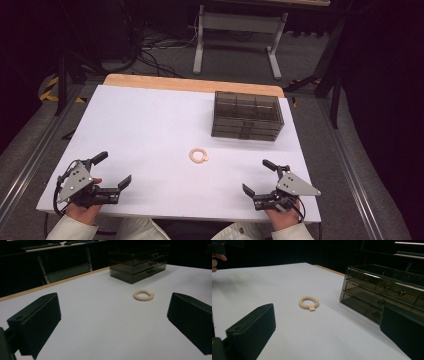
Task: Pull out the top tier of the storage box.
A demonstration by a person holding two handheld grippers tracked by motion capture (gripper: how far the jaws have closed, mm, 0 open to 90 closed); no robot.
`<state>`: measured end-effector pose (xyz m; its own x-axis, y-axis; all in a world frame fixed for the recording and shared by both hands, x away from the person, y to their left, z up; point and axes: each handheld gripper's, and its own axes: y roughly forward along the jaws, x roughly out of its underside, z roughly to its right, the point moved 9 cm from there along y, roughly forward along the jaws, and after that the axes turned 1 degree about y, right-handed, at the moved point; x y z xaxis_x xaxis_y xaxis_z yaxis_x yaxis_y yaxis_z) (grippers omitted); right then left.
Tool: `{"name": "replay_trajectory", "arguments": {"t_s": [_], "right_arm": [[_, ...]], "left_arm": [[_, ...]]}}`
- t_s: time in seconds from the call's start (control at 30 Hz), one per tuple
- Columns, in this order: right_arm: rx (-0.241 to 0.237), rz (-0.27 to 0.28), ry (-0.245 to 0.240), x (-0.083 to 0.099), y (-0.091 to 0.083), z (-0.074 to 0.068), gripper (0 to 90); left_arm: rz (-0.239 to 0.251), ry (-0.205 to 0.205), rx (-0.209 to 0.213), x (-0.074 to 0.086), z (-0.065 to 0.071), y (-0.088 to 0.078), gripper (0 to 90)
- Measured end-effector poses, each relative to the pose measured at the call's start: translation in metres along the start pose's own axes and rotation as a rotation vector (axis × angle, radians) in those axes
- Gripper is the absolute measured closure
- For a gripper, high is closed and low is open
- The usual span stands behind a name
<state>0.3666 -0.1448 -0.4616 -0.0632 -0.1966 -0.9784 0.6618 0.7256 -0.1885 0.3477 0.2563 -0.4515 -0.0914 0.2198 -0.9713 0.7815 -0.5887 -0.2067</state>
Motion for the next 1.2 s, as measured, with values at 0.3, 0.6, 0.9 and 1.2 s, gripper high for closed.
{"name": "replay_trajectory", "arguments": {"t_s": [0.3,0.6,0.9,1.2], "right_arm": [[-0.003,-0.007,-0.013,-0.001,0.001,-0.002,0.9],[0.003,-0.030,-0.024,-0.002,0.003,-0.005,1.6],[0.009,-0.034,-0.040,-0.010,0.009,-0.002,1.5],[0.008,-0.039,-0.046,-0.023,0.018,0.006,1.6]], "left_arm": [[0.007,0.026,0.007,-0.003,0.006,0.001,0.1],[-0.001,0.035,-0.015,-0.002,0.002,-0.002,0.0],[-0.003,0.020,-0.040,-0.002,0.000,-0.002,0.1],[-0.014,0.042,-0.026,-0.001,0.002,0.001,0.1]]}}
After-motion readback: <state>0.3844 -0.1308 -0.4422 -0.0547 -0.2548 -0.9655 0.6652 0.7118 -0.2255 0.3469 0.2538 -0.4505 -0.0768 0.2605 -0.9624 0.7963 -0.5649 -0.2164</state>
